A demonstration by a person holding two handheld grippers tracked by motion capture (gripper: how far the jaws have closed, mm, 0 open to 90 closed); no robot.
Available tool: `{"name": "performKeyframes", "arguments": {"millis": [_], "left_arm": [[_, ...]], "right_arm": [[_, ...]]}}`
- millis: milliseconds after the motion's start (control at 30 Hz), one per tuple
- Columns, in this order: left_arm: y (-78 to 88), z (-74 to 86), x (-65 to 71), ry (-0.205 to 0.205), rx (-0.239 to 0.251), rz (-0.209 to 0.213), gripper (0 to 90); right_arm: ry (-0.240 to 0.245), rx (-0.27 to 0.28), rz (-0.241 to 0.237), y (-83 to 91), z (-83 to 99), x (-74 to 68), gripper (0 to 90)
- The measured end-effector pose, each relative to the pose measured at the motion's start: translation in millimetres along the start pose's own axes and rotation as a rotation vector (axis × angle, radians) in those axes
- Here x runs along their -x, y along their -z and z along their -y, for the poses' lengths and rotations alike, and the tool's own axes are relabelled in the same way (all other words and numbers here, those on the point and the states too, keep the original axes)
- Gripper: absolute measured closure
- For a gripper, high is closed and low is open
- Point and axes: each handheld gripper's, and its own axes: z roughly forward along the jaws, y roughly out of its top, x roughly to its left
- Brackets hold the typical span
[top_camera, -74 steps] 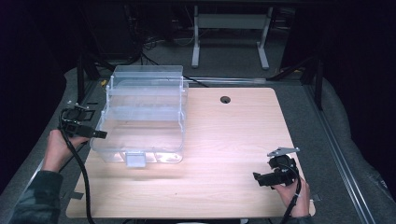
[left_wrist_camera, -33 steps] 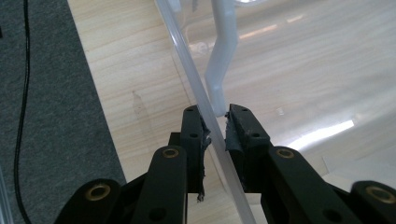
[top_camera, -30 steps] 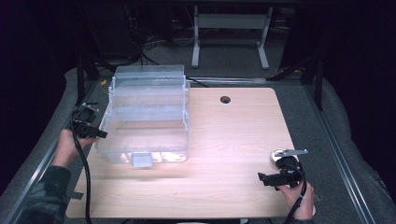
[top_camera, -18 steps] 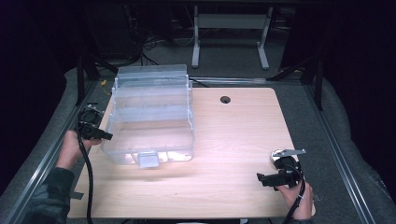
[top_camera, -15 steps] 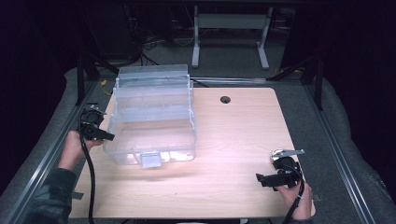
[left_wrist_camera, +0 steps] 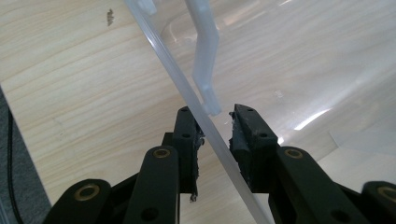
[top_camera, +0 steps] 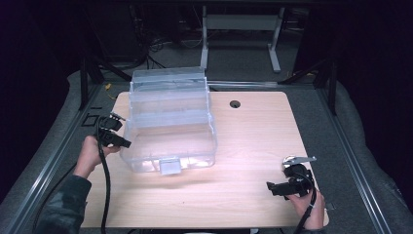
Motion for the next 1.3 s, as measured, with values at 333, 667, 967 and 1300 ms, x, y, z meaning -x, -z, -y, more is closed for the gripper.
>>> {"name": "performKeyframes", "arguments": {"millis": [333, 667, 967, 1300], "left_arm": [[-7.0, -14.6, 28.2, -0.046, -0.025, 0.001, 70.3], [-13.5, -27.5, 48.6, -0.086, -0.039, 0.010, 69.7], [-19.0, -39.0, 69.9, -0.131, -0.057, 0.024, 69.3], [-23.6, -47.2, 88.9, -0.166, -0.061, 0.039, 69.0]], "right_arm": [[0.003, -0.014, 0.018, 2.1, 3.8, 2.6, 1.1], [0.019, -0.023, 0.025, 4.1, -2.0, 2.9, 1.3], [0.031, -0.020, 0.040, 5.9, -3.6, 3.9, 1.6], [0.012, -0.020, 0.055, 6.2, 0.9, 10.2, 1.6]]}}
